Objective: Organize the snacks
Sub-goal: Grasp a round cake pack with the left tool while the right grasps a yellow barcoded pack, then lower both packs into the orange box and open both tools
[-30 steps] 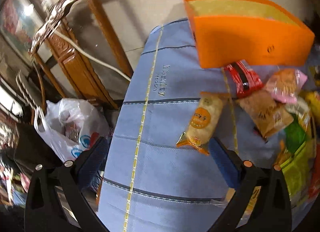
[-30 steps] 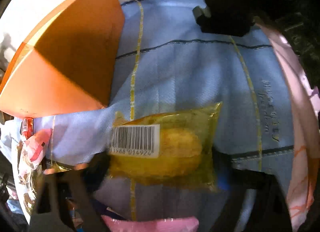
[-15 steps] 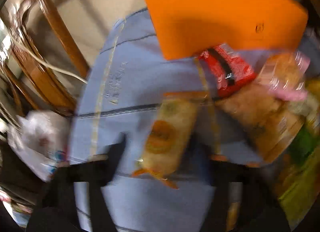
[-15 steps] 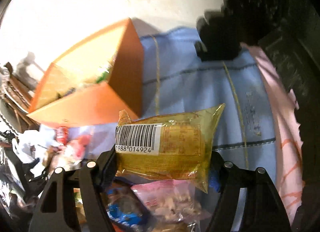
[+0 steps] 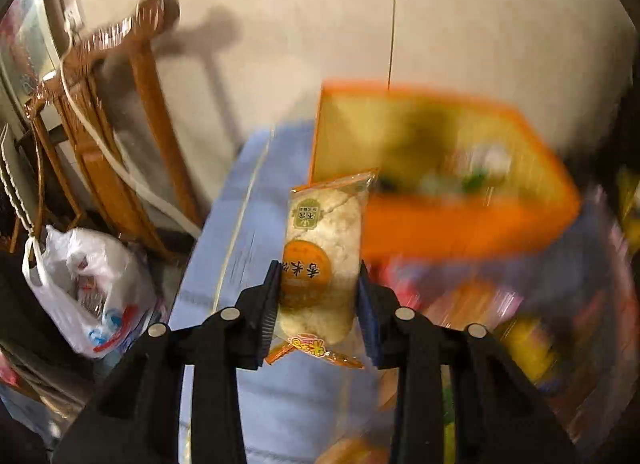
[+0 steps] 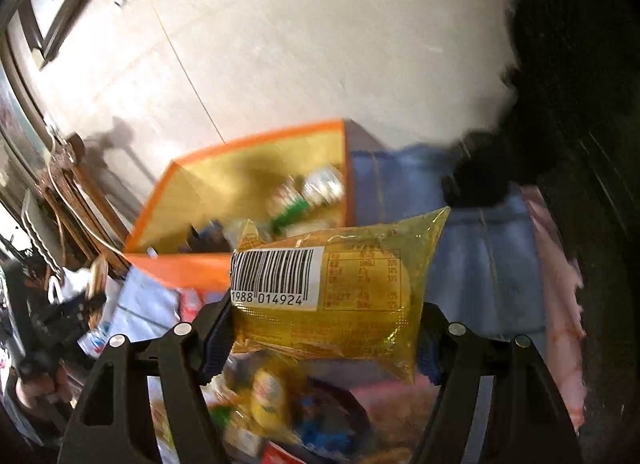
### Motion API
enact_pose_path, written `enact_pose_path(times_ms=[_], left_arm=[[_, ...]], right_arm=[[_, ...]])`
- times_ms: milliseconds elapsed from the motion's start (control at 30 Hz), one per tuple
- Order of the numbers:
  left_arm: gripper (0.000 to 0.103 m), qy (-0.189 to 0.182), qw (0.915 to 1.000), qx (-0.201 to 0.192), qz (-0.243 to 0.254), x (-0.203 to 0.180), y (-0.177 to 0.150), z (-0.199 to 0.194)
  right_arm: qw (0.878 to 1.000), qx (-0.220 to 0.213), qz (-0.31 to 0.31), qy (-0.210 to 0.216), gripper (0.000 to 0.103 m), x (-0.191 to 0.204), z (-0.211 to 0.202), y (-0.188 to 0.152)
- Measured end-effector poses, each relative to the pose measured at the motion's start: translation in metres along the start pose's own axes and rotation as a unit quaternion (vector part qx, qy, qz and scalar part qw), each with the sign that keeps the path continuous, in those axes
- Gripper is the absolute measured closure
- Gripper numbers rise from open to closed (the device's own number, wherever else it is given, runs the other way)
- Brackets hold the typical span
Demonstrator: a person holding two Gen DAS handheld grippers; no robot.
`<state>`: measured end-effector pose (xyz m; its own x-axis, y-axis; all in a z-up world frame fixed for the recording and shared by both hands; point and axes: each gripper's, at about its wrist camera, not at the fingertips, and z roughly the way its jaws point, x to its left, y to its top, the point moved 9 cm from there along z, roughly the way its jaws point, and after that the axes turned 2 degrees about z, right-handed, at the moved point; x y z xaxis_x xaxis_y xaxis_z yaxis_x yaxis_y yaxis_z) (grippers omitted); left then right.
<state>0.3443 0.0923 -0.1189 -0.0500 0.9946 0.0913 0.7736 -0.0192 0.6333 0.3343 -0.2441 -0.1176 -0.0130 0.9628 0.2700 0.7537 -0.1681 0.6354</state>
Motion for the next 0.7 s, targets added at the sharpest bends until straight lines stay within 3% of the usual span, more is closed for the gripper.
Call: enact_pose_path(times_ms=[100, 233, 300, 400, 633, 667, 700], left_arm=[[0.068, 0.027, 0.9991, -0.032, 0.0, -0.009, 0.058, -0.003], [0.068, -0.012, 0.9996, -0.017, -0.017, -0.034, 0.104, 0.014], [0.068, -0.004, 0.9997, -0.021, -0.008, -0.044, 0.115, 0.018], [0.068, -0.008, 0.9999, -0.011, 0.002, -0.06, 0.119, 0.028], [0.068, -0.012, 0.9998, 0.017, 0.002, -0.054, 0.11, 0.058], [0.067, -0.022, 0.9995, 0.022, 0.011, -0.059, 0.106, 0.062], [0.064, -0.029, 0.9989, 0.028, 0.023, -0.063, 0.104, 0.066]], right_arm=[[0.999, -0.028, 0.016, -0.007, 0.03, 0.012, 0.006, 0.026], [0.999, -0.04, 0.032, -0.003, 0.03, 0.027, 0.03, 0.058], [0.999, -0.034, 0.037, 0.0, 0.03, 0.031, 0.042, 0.069], [0.999, -0.027, 0.03, -0.014, 0.03, 0.036, 0.057, 0.08], [1.0, -0.003, 0.017, -0.024, 0.029, 0.034, 0.078, 0.088], [1.0, 0.005, 0.014, -0.014, 0.025, 0.036, 0.083, 0.088], [1.0, 0.012, 0.015, -0.007, 0.009, 0.038, 0.086, 0.089]])
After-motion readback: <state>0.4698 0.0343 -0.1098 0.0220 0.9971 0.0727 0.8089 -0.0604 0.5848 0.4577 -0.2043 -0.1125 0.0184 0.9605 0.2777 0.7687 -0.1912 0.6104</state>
